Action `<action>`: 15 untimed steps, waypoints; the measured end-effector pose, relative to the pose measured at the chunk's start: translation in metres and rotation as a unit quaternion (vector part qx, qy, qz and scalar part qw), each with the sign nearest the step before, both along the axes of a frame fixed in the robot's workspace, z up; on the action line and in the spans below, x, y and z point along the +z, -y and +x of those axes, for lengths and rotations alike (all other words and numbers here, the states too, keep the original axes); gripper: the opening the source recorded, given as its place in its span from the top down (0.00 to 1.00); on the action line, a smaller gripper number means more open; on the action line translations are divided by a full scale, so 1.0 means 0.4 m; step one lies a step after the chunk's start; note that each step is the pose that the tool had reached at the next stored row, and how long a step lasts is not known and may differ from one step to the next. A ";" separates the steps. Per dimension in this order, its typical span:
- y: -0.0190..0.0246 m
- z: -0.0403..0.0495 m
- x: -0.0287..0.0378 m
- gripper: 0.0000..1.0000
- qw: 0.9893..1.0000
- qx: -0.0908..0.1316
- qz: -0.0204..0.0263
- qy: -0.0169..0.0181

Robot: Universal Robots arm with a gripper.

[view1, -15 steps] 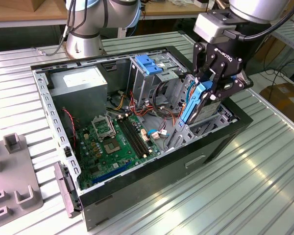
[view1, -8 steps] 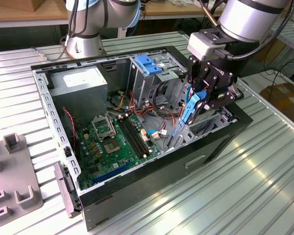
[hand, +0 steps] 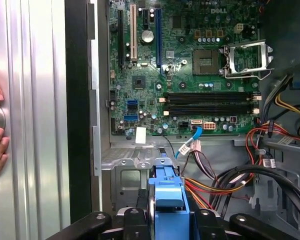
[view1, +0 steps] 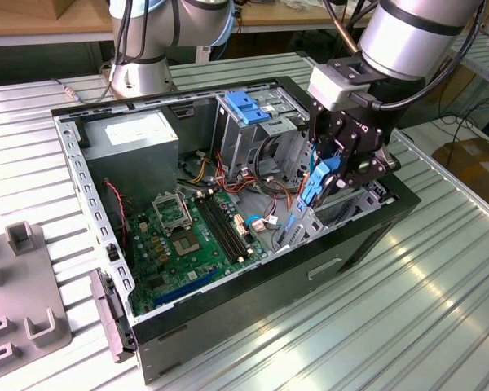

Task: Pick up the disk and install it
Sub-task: 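Insert the disk into the insertion slot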

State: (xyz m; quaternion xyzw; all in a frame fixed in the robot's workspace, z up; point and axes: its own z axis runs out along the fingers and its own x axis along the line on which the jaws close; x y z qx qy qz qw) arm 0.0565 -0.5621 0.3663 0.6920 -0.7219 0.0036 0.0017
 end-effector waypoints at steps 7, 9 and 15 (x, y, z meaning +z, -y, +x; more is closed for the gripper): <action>0.000 0.006 0.000 0.82 1.000 0.000 0.000 0.000; 0.000 0.018 0.000 0.89 1.000 0.000 0.000 0.000; 0.000 0.044 0.000 0.89 1.000 0.000 0.000 0.000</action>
